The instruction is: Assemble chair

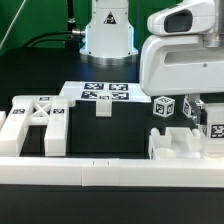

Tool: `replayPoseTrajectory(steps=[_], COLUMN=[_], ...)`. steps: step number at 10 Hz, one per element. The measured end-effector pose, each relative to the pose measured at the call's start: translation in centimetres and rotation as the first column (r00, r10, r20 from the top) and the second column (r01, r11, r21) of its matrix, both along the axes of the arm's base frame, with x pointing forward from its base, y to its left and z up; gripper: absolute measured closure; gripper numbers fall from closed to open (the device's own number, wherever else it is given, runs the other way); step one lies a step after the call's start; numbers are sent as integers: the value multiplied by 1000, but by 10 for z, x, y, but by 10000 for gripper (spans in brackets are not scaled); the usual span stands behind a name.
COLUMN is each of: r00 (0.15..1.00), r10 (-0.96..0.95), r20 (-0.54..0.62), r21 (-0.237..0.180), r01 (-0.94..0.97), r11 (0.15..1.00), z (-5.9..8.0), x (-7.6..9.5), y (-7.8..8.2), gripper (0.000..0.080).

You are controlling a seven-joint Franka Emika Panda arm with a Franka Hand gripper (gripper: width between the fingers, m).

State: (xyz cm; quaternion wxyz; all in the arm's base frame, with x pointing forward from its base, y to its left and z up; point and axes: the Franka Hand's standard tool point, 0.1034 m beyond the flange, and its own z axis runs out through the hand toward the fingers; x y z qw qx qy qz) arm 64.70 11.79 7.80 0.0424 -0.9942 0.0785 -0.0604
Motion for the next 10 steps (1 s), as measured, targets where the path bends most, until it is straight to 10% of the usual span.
replayPoseTrajectory(steps=[6,10], r00=[871,567], r10=[-488,-812], r20=[-62,-140], r21=[63,106], r01=[491,824], r11=[869,557], z=[-1,-3], x=[-1,-3], y=[-2,3], gripper=[511,511])
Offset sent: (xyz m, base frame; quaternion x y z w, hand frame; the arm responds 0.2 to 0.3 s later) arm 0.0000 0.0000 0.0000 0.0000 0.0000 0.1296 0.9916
